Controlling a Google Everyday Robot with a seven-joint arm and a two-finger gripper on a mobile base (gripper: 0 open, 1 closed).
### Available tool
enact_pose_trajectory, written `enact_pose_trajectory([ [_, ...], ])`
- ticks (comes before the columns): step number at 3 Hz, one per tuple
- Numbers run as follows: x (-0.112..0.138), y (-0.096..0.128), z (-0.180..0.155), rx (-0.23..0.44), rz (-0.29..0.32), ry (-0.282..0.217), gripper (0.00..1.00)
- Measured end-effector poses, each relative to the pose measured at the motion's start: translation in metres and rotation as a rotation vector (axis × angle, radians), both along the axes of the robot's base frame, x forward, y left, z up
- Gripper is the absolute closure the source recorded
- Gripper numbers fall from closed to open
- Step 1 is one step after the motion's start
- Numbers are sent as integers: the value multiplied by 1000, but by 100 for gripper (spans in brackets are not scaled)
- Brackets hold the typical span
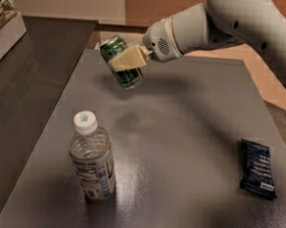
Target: Place green can upright
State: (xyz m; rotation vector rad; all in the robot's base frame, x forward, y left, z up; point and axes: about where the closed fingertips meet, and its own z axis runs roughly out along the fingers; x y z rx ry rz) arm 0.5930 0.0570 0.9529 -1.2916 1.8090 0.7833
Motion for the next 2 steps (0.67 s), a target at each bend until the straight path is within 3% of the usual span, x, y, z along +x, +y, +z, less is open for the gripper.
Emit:
enact_pose_trajectory([
  [2, -2, -12, -12, 229, 41, -51, 100],
])
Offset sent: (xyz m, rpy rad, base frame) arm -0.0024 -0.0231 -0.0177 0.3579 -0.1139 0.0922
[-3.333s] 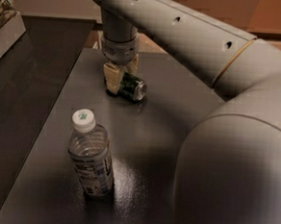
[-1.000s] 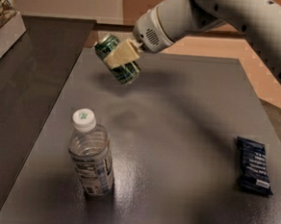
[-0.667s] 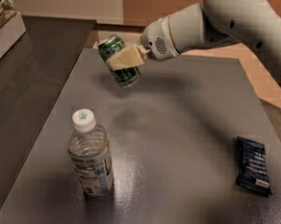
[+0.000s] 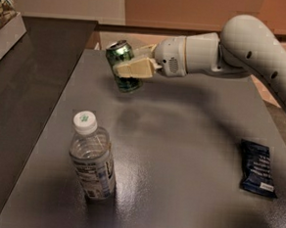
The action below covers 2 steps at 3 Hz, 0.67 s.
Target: Place green can upright
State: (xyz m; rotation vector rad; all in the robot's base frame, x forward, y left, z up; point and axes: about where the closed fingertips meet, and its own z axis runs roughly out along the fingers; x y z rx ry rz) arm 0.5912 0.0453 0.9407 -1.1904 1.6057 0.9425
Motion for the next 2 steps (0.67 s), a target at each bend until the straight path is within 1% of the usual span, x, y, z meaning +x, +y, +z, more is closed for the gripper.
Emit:
enact_pose_trajectory([
  [1, 0, -2, -2, 75, 32, -39, 100],
  [2, 1, -5, -5, 131, 53, -66, 100],
])
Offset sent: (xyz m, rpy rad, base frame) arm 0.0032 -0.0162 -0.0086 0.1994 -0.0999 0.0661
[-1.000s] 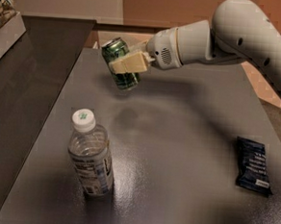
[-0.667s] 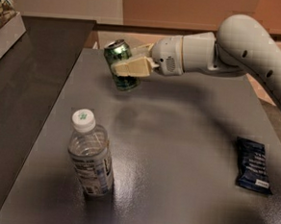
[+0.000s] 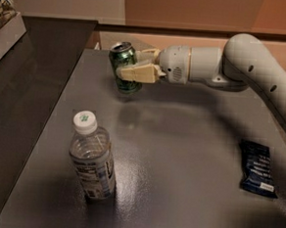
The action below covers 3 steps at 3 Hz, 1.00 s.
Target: Place green can upright
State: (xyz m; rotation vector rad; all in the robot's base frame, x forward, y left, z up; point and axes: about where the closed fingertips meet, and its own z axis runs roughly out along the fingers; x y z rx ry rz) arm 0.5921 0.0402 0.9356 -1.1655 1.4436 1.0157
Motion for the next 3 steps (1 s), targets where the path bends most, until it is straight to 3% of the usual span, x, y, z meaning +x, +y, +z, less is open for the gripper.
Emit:
enact_pose_trajectory([
  [1, 1, -3, -5, 35, 12, -14, 100],
  [2, 2, -5, -10, 45, 9, -26, 84],
  [3, 3, -8, -15, 56, 4, -34, 61],
])
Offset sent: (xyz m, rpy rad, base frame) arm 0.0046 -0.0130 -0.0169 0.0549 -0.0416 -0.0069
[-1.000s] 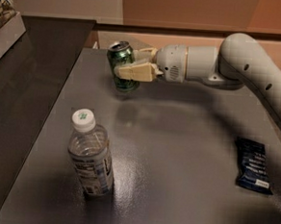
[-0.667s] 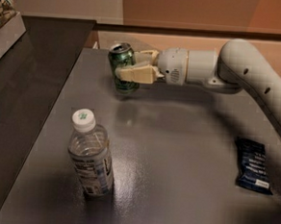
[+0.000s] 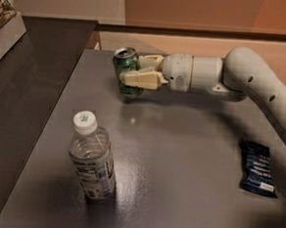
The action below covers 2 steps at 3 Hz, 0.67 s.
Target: Place green can upright
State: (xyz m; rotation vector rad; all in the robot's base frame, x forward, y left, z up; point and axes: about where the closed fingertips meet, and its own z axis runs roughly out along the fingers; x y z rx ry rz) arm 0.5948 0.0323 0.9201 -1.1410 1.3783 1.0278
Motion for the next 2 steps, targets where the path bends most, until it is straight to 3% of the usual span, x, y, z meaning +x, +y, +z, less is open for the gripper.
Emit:
enact_pose_trajectory([
  [2, 2, -6, -11, 25, -18, 6, 14],
])
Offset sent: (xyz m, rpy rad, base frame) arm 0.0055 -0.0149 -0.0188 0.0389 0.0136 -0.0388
